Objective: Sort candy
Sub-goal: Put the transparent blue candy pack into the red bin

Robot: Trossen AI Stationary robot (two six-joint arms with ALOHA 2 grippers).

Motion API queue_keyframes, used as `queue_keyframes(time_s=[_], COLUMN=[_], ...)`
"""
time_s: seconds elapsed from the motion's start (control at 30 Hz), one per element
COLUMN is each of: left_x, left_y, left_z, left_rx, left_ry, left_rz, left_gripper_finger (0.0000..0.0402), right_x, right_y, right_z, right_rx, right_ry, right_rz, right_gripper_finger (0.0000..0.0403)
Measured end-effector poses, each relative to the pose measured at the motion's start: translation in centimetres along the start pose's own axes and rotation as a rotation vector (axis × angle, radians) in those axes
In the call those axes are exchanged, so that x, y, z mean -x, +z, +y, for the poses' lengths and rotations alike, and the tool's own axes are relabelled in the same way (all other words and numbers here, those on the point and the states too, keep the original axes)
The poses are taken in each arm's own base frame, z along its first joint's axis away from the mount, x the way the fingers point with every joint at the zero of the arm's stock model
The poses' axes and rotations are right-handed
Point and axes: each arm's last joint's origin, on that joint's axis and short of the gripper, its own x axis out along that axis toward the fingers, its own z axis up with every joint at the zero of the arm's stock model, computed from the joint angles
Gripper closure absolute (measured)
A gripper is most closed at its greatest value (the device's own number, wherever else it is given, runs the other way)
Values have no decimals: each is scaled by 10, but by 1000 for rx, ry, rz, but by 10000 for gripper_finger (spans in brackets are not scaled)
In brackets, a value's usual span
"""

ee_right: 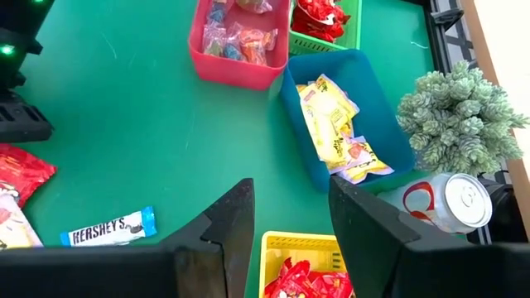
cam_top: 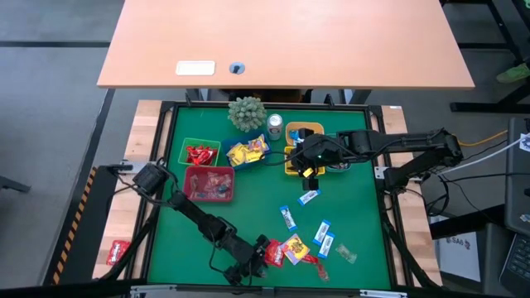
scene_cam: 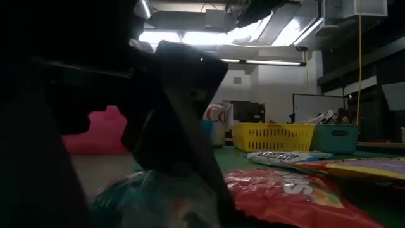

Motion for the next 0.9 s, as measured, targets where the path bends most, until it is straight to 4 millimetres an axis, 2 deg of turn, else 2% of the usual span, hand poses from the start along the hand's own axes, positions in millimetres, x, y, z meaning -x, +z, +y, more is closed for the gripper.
queue_keyframes(time_s=[0.23, 0.5, 0.7, 0.9], left_x=[-1, -1, 8, 26], left_y=[-2, -2, 6, 21], left_z=[0, 0, 1, 5], left_rx=[52, 144, 161, 166], left_ry=[9, 25, 46, 98], left_rz=[17, 18, 10, 21], left_gripper_finger=[250, 303, 330, 337], right_x=[0, 0, 0, 0], right_y=[0, 0, 0, 0], right_z=[0, 0, 0, 0], right_rx=[1, 1, 2, 2], right_ry=[0, 0, 0, 0], right_rz=[2, 1, 1, -1], right_gripper_finger=[249, 249, 249, 249])
